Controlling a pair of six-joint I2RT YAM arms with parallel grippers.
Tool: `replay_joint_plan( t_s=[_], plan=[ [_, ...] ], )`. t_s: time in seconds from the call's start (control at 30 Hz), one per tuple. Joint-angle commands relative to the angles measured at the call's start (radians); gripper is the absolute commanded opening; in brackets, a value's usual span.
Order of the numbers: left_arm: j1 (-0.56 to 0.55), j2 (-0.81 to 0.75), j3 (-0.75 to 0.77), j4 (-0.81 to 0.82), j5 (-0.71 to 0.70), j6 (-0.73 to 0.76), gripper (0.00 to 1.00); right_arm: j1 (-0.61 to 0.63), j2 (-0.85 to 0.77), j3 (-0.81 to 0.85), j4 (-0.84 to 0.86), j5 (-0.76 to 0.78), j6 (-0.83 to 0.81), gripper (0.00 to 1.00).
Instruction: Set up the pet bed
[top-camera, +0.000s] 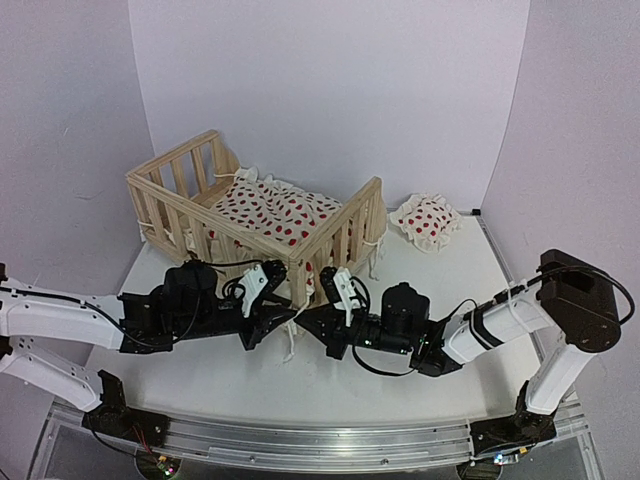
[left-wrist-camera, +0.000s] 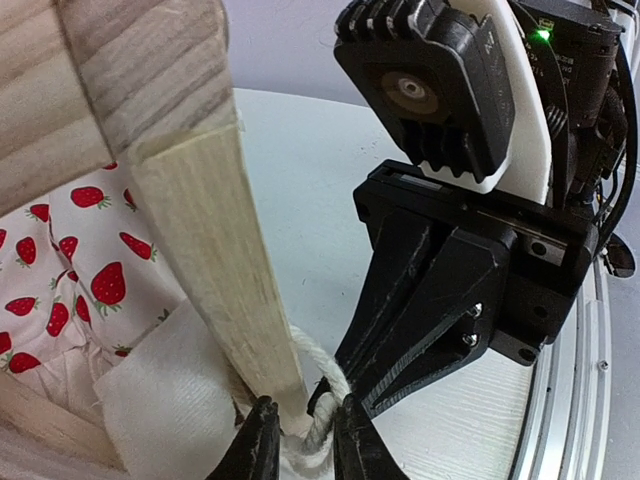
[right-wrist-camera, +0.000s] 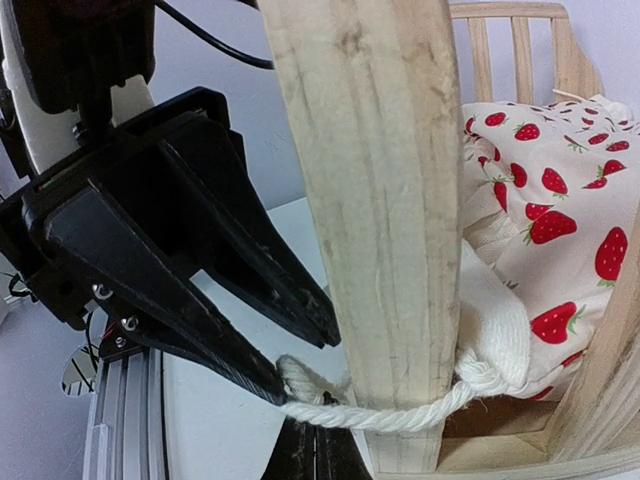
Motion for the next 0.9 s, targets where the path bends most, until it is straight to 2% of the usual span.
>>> replay_joint_plan(
  t_s=[0.0,0.37,0.47,0.6,0.7,0.77,0.87],
  plan=[
    [0.006,0.024,0.058,0.052,0.039,-0.007,0.20,0.004,-0.029,0.040,0.018,-0.012,-0.016,0.00],
    [0.010,0.033,0.058,0.065,0.055,-0.019,0.00,0.004,-0.027,0.049,0.013,-0.015,-0.015,0.00],
    [0.010,0.011,0.049,0.066,0.055,-0.025,0.00,0.004,-0.043,0.042,-0.001,0.000,0.000,0.00],
    [0.010,-0.057,-0.011,0.134,-0.023,-0.040,0.00,0.004,-0.102,-0.014,-0.073,0.080,0.059,0.24],
    [0.010,-0.096,-0.074,0.225,-0.015,-0.042,0.00,-0.003,-0.169,-0.030,-0.261,0.109,0.069,0.40],
    [0.010,-0.096,-0.090,0.276,0.030,-0.037,0.00,-0.041,-0.214,-0.036,-0.362,0.053,0.049,0.45],
    [0.010,-0.067,-0.084,0.309,0.061,-0.039,0.00,-0.135,-0.273,0.003,-0.479,-0.149,0.056,0.50]
  ],
)
